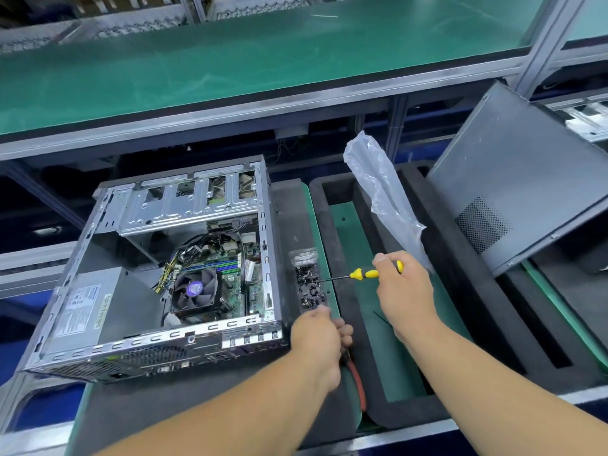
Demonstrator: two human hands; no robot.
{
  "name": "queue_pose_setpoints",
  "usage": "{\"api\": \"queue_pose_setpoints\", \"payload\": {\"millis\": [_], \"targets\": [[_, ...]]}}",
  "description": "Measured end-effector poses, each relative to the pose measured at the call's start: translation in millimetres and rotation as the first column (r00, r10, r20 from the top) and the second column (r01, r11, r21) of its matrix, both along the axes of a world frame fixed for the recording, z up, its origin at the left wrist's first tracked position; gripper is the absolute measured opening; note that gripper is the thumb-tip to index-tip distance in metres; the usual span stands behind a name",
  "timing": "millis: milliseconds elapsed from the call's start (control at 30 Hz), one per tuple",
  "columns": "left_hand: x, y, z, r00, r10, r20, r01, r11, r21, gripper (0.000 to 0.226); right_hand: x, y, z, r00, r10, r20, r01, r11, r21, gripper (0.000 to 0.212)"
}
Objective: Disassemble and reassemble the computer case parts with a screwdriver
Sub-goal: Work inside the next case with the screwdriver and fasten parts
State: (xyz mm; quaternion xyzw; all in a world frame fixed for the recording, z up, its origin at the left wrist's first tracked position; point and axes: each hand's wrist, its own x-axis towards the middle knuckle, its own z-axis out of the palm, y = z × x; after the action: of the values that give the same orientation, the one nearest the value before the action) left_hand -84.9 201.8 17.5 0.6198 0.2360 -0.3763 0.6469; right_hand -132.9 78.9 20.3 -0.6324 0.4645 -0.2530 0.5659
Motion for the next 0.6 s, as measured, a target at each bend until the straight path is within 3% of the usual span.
{"api": "queue_pose_setpoints", "payload": {"millis": [233,433,600], "targets": [[28,-21,-21,0.949,0.264,-0.171,-0.298,0.929,-0.219,0.039,3,-7,-5,0.997,-0.063,0.039,0.056,0.986,0.156,0.016],[43,-32,-31,0.926,0.290,-0.243,-0.349,0.901,-0.257,0.022,8,-11,-9,0.998,-0.054,0.011,0.052,0.986,0.160,0.012],[42,-34,-39,0.922,0.290,-0.256,-0.348,0.910,-0.224,0.028,7,-16,-13,0.998,-0.063,0.008,0.061,0.984,0.169,0.012]]}}
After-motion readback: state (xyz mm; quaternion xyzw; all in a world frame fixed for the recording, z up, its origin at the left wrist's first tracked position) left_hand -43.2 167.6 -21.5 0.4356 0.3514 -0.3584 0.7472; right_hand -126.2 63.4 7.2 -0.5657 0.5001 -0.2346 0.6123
